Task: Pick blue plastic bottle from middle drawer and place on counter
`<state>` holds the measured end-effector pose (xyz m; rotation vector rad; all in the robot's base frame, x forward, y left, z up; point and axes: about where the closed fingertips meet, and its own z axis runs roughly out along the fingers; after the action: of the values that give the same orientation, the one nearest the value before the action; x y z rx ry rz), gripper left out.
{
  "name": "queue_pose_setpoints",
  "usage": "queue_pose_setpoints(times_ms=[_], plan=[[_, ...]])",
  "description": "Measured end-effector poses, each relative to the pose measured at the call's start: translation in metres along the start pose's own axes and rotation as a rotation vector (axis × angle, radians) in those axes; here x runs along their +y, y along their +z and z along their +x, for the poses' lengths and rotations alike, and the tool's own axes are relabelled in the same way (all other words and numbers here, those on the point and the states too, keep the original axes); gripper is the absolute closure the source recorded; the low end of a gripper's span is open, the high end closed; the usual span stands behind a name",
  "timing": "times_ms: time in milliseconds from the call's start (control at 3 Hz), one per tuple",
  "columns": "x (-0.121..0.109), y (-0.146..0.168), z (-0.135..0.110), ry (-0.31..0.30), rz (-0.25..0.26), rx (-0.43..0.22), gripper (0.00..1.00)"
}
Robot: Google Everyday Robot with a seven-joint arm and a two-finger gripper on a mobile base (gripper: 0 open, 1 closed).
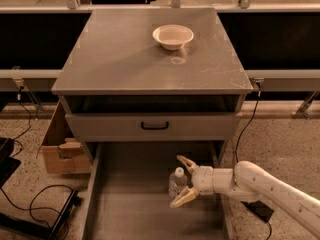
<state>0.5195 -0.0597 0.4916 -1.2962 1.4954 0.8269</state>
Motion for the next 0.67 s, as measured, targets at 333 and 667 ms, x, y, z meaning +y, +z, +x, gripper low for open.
queue_pose_setpoints(times_ms=[333,667], plan=[[0.003,0.02,0.017,0.03,-0.039,-0.013,0.18],[0.007,0.035,0.033,0.069,-0.076,-0.021,0.42]])
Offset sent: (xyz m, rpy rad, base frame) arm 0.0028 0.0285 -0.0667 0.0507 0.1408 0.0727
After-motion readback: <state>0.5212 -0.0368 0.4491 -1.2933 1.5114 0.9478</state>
